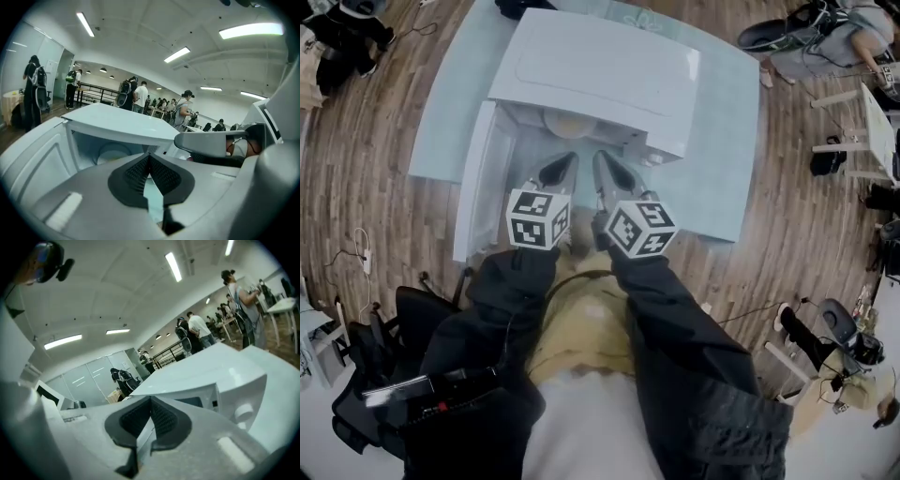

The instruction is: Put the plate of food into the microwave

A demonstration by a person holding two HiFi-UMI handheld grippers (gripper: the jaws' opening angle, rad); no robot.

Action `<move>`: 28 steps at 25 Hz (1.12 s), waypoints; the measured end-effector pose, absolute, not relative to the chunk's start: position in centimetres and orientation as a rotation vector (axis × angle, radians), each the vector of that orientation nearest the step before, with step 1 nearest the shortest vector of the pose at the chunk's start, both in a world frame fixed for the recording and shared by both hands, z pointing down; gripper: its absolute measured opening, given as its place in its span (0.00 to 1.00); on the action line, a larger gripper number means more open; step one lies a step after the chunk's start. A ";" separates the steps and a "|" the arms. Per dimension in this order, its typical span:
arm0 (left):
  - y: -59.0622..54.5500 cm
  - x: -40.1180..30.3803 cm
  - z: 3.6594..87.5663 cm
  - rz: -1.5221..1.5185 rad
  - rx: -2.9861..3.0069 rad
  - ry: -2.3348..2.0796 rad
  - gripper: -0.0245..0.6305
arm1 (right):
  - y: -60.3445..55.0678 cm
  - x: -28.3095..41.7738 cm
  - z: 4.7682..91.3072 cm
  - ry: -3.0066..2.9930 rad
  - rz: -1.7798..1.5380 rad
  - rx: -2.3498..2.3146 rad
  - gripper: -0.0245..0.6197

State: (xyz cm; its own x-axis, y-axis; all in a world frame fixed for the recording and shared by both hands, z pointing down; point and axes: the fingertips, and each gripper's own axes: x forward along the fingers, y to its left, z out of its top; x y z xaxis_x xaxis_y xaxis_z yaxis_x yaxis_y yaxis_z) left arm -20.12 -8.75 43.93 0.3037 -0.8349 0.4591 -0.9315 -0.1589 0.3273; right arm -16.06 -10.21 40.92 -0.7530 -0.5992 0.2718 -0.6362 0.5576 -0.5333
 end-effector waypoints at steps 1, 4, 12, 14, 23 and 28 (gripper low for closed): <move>-8.6 -19.7 43.2 0.227 2.038 -1.569 0.03 | -10.2 -15.4 40.1 -2.726 0.910 1.101 0.03; -8.2 -19.3 41.0 0.230 2.073 -1.600 0.03 | -9.8 -13.9 37.8 -2.758 0.757 1.143 0.03; -10.1 -19.5 35.0 0.154 2.149 -1.747 0.03 | -10.9 -11.8 31.2 -2.857 0.415 1.170 0.03; -10.6 -19.4 33.6 0.131 2.168 -1.777 0.03 | -11.4 -11.1 29.5 -2.871 0.346 1.201 0.03; -11.7 -19.1 29.4 0.083 2.235 -1.869 0.03 | -12.6 -9.4 25.4 -2.888 0.118 1.319 0.03; -12.2 -18.7 27.5 0.069 2.273 -1.927 0.03 | -12.9 -9.5 24.5 -2.893 0.070 1.326 0.03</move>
